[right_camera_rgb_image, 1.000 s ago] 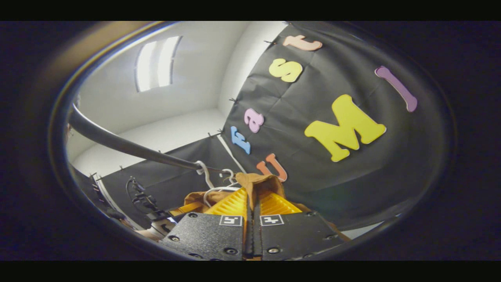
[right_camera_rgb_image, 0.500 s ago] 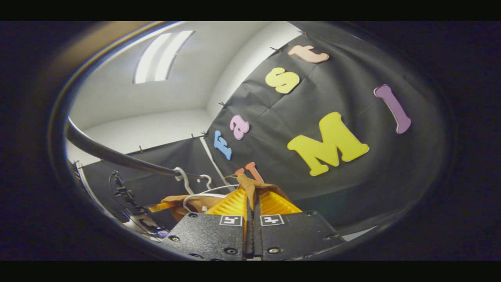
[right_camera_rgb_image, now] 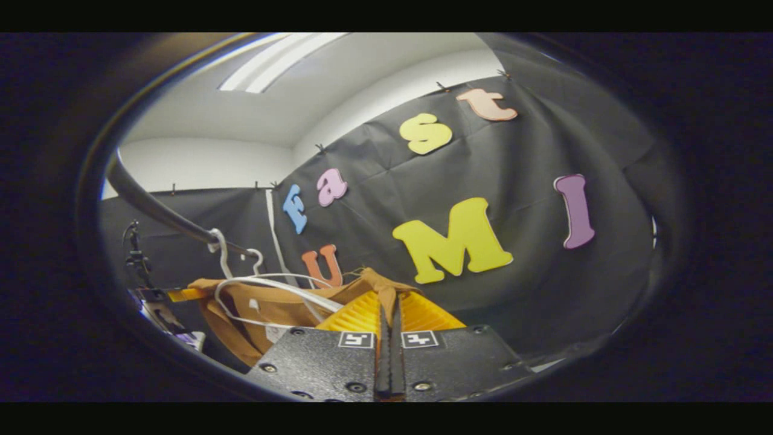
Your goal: Grasp the clothes on the hanger with both hands and then place them into the laundry hamper below.
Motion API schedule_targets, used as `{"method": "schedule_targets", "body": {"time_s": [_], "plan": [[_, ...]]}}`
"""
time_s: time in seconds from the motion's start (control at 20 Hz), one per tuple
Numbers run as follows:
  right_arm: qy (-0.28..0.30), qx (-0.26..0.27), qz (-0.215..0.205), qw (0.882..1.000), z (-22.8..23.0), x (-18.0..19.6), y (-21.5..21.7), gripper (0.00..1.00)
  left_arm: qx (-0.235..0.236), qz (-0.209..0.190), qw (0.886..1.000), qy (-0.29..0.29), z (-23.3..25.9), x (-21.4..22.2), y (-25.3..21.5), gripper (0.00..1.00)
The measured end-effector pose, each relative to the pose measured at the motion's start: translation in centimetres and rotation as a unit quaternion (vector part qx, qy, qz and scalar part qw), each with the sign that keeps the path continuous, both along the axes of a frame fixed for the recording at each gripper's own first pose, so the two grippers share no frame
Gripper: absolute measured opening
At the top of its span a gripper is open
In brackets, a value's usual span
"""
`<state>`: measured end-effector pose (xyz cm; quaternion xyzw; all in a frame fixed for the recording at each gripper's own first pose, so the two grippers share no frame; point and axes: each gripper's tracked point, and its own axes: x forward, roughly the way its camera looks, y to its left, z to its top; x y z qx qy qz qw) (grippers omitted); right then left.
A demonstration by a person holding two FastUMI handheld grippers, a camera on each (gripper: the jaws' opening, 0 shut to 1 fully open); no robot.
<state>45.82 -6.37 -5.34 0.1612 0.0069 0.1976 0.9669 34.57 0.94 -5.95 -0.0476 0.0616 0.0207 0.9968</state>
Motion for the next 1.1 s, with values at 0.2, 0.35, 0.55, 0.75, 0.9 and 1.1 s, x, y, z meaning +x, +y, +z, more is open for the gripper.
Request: {"method": "schedule_targets", "body": {"time_s": [0.2, 0.35, 0.55, 0.75, 0.9, 1.1], "plan": [[0.030, 0.041, 0.022, 0.998, -1.1, 0.9, 0.4, 0.04, -0.032, -0.024, 0.999, 0.002, -0.9, 0.7, 0.0, 0.00], [0.063, 0.104, 0.062, 0.991, -1.8, 1.5, 0.6, 0.04, -0.067, -0.052, 0.996, 0.004, -1.1, 1.1, -0.3, 0.00], [0.099, 0.143, 0.073, 0.982, -3.0, 2.9, 0.5, 0.03, -0.088, -0.079, 0.993, 0.016, -1.7, 1.9, -0.6, 0.00], [0.132, 0.223, 0.104, 0.960, -3.7, 4.1, 0.4, 0.04, -0.117, -0.105, 0.987, 0.014, -2.0, 2.1, -0.6, 0.03], [0.157, 0.216, 0.112, 0.957, -5.8, 4.8, 1.5, 0.04, -0.112, -0.113, 0.987, 0.022, -3.0, 2.4, -0.6, 0.04], [0.184, 0.195, 0.120, 0.956, -8.1, 4.8, 2.6, 0.04, -0.119, -0.101, 0.987, 0.040, -5.4, 2.2, 0.2, 0.00]]}}
